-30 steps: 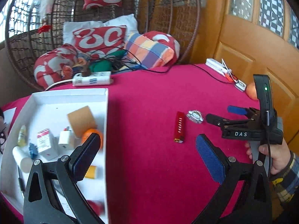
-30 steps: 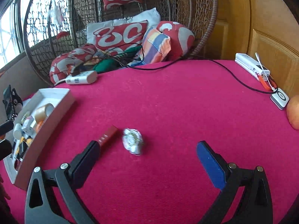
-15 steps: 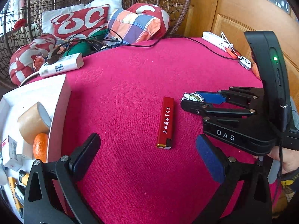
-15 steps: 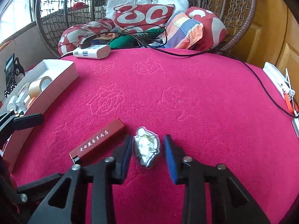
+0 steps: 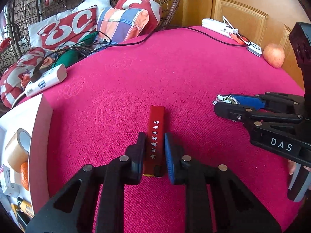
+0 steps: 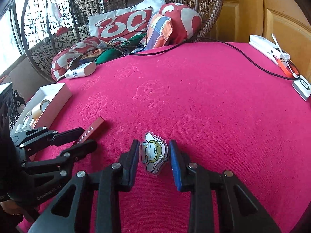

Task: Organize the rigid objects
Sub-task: 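Grasp the red printed stick with the left gripper while the right gripper grasps the cartoon sticker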

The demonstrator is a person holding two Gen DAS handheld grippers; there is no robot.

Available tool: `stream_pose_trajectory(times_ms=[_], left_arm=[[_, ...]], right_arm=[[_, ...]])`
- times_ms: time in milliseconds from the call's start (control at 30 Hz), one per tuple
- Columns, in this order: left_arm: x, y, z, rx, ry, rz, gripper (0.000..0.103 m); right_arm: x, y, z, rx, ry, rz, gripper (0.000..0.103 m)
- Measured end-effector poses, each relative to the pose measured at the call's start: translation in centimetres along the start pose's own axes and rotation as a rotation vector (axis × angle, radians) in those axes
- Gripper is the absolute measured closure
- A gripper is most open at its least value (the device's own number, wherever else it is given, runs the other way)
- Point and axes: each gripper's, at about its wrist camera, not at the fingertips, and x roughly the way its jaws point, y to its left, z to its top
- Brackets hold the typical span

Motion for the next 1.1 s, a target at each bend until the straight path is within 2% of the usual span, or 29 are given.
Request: stream_pose_trajectory(times_ms=[367, 533, 867, 1100], left_arm=[[-1.9, 0.4, -1.3, -0.063, -0.018, -0.026, 0.086], [-4.8, 0.8, -1.5, -0.076, -0.068, -0.028, 0.086], [-9.6, 1.4, -1.8, -0.098, -0.153, -0.025, 0.086], [-11.8, 2.1, -2.3, -0.117, -0.195, -0.021, 0.086]], right_arm=[[0.0, 0.1, 0.1, -0.01, -0.003, -0.018, 0.073], [-1.5, 0.5, -0.4, -0.02, -0.047, -0.051, 0.073], [-7.0, 4.3, -0.1, -0.09, -0.163, -0.012, 0.073], [-9.0, 6.3, 0.2, -0.118, -0.212, 0.025, 0.073]])
